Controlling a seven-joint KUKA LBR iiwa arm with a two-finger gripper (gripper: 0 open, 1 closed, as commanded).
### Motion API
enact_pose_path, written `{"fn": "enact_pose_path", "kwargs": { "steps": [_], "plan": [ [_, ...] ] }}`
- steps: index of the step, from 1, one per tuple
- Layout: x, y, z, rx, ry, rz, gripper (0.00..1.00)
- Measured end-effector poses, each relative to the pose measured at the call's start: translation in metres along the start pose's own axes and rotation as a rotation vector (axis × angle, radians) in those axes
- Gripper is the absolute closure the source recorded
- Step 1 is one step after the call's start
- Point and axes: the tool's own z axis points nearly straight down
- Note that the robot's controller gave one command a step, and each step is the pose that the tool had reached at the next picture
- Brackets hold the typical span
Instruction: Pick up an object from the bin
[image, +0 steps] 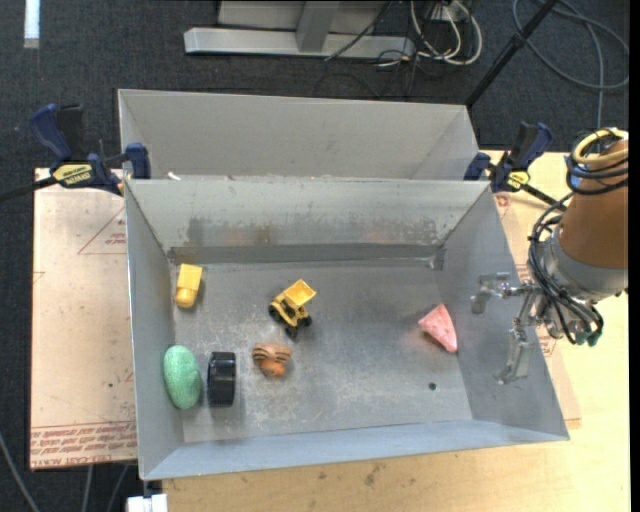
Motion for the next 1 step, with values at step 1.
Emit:
{"fn": "enact_pose_path", "kwargs": {
  "steps": [1],
  "plan": [
    [-0.0016, 0.0010, -0.0047, 0.002, -0.008, -0.005, 0.00]
  ]
}}
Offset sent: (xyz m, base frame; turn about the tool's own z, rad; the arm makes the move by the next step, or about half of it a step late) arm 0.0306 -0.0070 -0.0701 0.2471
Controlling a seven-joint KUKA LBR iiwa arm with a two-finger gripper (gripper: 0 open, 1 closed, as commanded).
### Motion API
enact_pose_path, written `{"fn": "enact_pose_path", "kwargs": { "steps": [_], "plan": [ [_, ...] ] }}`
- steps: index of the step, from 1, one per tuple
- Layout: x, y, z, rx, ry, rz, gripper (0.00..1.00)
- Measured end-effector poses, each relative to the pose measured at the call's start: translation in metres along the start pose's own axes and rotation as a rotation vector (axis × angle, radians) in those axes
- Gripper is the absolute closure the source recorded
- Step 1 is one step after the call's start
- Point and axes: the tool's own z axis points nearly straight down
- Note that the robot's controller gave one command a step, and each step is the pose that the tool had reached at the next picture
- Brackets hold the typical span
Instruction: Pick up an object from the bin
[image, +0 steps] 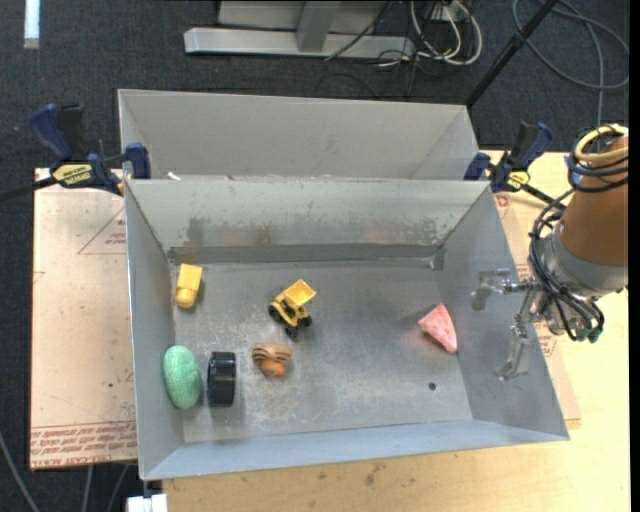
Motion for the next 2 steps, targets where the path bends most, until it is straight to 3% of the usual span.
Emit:
{"fn": "enact_pose_path", "kwargs": {
  "steps": [1, 2],
  "plan": [
    [-0.026, -0.007, 0.058, 0.000, -0.007, 0.205, 0.00],
    [-0.029, -0.005, 0.092, -0.001, 0.002, 0.268, 0.00]
  ]
}}
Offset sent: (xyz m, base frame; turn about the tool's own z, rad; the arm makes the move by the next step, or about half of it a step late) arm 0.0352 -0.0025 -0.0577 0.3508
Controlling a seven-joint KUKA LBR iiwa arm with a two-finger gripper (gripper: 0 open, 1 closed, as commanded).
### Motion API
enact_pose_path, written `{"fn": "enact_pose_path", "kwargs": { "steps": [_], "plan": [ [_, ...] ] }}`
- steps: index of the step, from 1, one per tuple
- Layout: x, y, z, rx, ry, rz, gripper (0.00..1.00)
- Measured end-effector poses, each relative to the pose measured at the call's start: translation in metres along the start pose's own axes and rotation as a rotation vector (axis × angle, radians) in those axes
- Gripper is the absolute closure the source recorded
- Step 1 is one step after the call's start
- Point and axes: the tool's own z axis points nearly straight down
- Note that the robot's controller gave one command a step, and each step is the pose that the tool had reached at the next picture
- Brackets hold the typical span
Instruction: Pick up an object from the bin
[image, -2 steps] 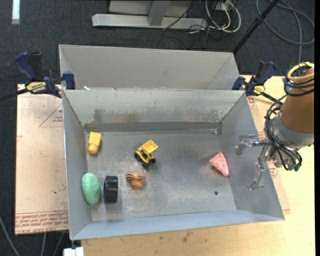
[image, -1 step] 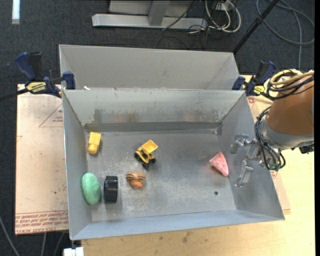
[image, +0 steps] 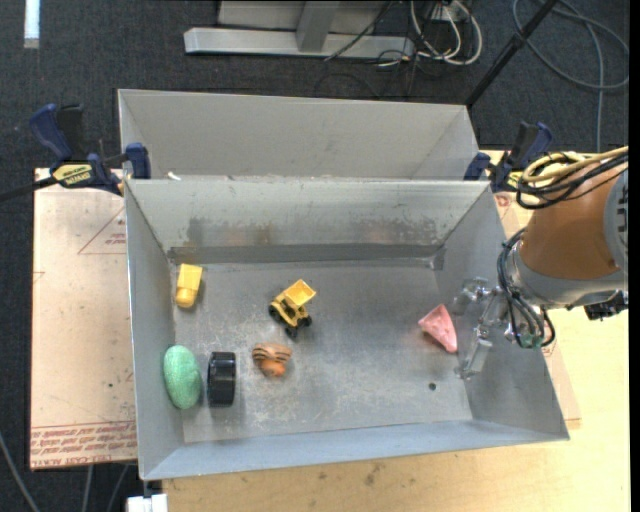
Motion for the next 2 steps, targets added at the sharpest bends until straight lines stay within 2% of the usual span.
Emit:
{"fn": "enact_pose_path", "kwargs": {
  "steps": [1, 2],
  "plan": [
    [-0.013, 0.015, -0.005, 0.000, -0.005, 0.140, 0.00],
    [-0.013, 0.015, 0.048, 0.001, -0.002, 0.099, 0.00]
  ]
}}
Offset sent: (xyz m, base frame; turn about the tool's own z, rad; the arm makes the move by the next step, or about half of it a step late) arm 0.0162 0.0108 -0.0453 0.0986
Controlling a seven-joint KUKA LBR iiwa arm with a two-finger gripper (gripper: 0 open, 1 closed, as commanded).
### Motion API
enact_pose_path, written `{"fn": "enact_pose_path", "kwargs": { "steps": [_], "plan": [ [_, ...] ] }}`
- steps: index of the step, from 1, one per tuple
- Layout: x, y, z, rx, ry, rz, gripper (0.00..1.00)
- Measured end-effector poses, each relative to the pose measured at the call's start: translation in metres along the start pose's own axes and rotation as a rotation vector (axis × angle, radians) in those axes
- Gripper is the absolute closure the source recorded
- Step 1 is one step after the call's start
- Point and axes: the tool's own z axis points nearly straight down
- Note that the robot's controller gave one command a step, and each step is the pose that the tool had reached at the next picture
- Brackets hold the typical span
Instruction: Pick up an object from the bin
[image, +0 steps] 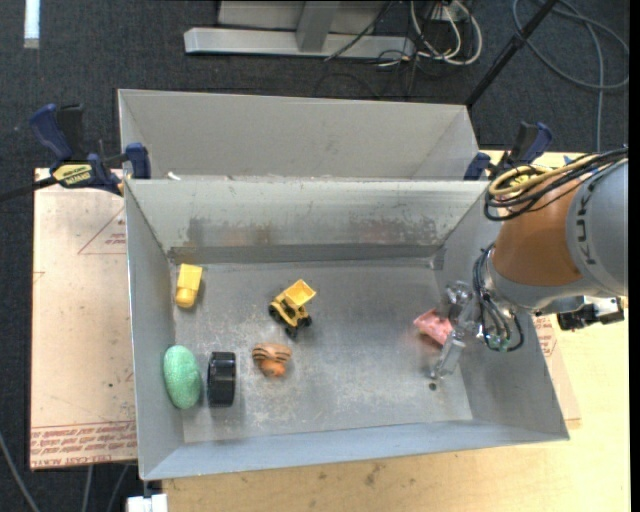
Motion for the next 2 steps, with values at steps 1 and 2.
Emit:
{"fn": "enact_pose_path", "kwargs": {
  "steps": [1, 2],
  "plan": [
    [0.0058, -0.0129, -0.0050, -0.001, -0.007, 0.099, 1.00],
    [0.0058, -0.0129, -0.0050, -0.001, -0.007, 0.099, 1.00]
  ]
}}
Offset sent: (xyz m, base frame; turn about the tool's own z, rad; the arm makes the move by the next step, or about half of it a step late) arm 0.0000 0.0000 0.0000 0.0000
